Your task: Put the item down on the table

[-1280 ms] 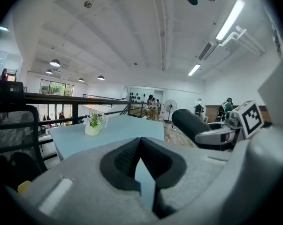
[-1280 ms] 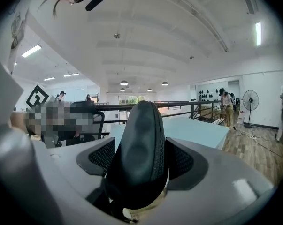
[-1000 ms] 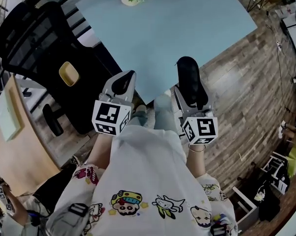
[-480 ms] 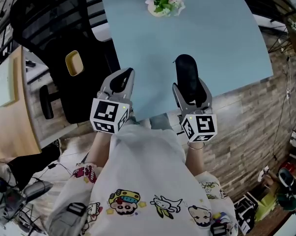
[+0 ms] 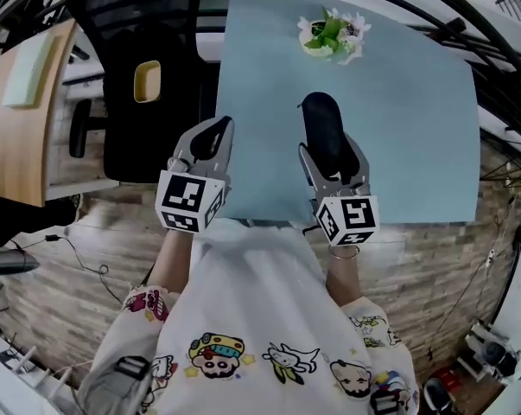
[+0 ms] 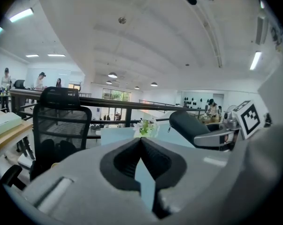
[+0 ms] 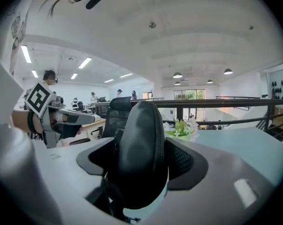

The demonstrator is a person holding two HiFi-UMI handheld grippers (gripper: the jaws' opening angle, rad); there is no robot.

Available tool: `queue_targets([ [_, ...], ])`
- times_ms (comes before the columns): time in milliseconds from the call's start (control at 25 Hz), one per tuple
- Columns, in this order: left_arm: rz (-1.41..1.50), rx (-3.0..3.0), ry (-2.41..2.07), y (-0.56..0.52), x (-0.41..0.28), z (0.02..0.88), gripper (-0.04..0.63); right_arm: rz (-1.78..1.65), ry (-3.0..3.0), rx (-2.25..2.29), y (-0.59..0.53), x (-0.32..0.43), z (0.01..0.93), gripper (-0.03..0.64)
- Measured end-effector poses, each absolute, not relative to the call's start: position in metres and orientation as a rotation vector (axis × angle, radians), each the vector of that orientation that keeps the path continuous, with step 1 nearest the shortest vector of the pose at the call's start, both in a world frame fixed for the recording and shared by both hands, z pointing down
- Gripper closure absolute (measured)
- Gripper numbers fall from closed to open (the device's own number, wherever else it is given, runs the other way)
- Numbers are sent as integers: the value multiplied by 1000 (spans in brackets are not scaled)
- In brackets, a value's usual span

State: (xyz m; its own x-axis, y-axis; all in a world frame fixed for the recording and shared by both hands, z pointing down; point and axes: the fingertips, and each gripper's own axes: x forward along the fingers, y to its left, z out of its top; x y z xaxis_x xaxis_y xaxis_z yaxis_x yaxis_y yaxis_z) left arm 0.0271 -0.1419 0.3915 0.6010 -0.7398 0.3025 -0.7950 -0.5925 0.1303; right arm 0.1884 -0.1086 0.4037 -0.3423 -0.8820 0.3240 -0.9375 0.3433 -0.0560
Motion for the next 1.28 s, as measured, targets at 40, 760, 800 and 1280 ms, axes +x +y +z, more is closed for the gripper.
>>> queue_targets([
  [40, 313, 2557, -1299, -141, 25, 392, 595, 339, -2390, 1605, -112, 188, 405, 276],
  [760, 278, 2479, -1428, -132, 3, 386, 595, 331, -2467, 1420, -119, 156, 408, 276],
  [800, 278, 2479, -1426, -132, 2, 387, 595, 332, -2467, 1414, -118, 154, 408, 276],
  [1280, 312, 2421, -1407, -120, -7, 414, 595, 397, -2456, 1276, -109, 127, 443, 276],
])
